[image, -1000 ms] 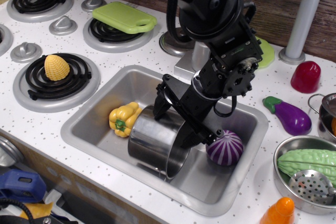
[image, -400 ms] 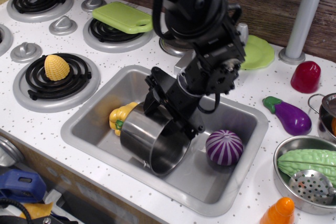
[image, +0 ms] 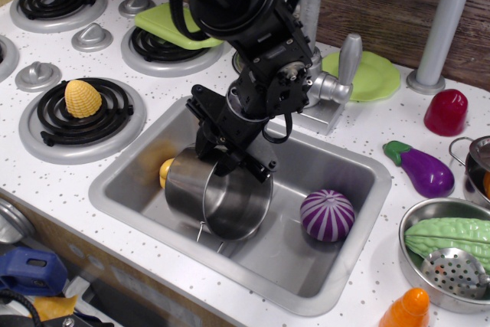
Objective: Flip pot upright in sink
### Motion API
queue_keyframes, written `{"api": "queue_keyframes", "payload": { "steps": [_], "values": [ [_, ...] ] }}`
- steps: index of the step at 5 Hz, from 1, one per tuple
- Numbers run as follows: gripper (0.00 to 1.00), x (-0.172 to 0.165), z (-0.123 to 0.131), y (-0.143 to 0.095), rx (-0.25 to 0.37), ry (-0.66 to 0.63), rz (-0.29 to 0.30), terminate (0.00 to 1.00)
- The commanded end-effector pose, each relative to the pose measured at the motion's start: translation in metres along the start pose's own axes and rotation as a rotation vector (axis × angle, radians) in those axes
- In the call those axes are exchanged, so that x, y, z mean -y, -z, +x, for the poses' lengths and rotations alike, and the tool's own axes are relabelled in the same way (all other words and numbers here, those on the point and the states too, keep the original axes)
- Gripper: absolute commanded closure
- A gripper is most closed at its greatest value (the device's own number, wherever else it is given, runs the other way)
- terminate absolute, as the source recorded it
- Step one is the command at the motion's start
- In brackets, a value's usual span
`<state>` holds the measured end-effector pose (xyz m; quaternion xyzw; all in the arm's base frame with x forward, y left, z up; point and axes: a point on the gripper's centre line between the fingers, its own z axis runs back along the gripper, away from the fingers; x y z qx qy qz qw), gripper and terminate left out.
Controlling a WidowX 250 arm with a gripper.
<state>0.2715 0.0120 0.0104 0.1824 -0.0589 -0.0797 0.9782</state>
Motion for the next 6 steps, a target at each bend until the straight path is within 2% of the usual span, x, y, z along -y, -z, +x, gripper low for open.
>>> {"api": "queue_keyframes", "payload": {
  "steps": [1,2,3,4,5,6],
  "values": [
    [1.00,-0.002,0.005,-0.004,0.023,-0.003,-0.091,0.00],
    [1.00,-0.007,0.007,-0.005,0.025,0.007,-0.150,0.00],
    [1.00,-0.005,0.012,-0.011,0.011,0.017,-0.151,0.00],
    [1.00,-0.001,0.014,-0.012,0.014,0.002,-0.176,0.00],
    [1.00,-0.001,0.011,-0.002,0.049,-0.004,-0.223,0.00],
    [0.00,-0.004,0.011,0.000,0.075,0.008,-0.278,0.00]
  ]
}}
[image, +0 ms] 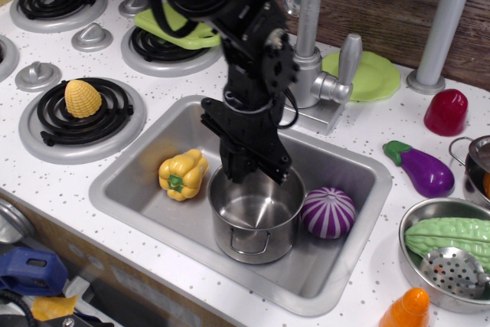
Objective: Flip pot upright in sink
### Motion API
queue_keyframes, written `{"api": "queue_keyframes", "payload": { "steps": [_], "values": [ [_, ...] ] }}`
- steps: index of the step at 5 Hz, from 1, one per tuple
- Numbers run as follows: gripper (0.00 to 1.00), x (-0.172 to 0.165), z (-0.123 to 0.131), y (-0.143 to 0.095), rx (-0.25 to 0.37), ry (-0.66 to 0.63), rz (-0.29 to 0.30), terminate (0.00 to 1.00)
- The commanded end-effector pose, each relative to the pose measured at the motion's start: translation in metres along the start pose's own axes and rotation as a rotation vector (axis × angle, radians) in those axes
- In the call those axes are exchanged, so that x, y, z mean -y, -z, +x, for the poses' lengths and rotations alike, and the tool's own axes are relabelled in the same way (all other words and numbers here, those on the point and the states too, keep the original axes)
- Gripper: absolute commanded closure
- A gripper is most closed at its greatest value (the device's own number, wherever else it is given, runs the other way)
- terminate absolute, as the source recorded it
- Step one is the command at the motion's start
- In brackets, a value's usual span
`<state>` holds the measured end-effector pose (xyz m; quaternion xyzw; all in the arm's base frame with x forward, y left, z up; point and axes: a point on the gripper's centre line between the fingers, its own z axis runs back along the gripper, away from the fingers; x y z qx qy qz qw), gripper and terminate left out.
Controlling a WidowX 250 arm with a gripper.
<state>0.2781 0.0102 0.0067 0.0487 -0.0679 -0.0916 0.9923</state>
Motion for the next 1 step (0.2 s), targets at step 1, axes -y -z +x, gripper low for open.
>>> {"api": "queue_keyframes", "payload": {
  "steps": [1],
  "values": [
    [0.00,-0.0050,0.0045,-0.0054,0.032,0.010,-0.011,1.00]
  ]
}}
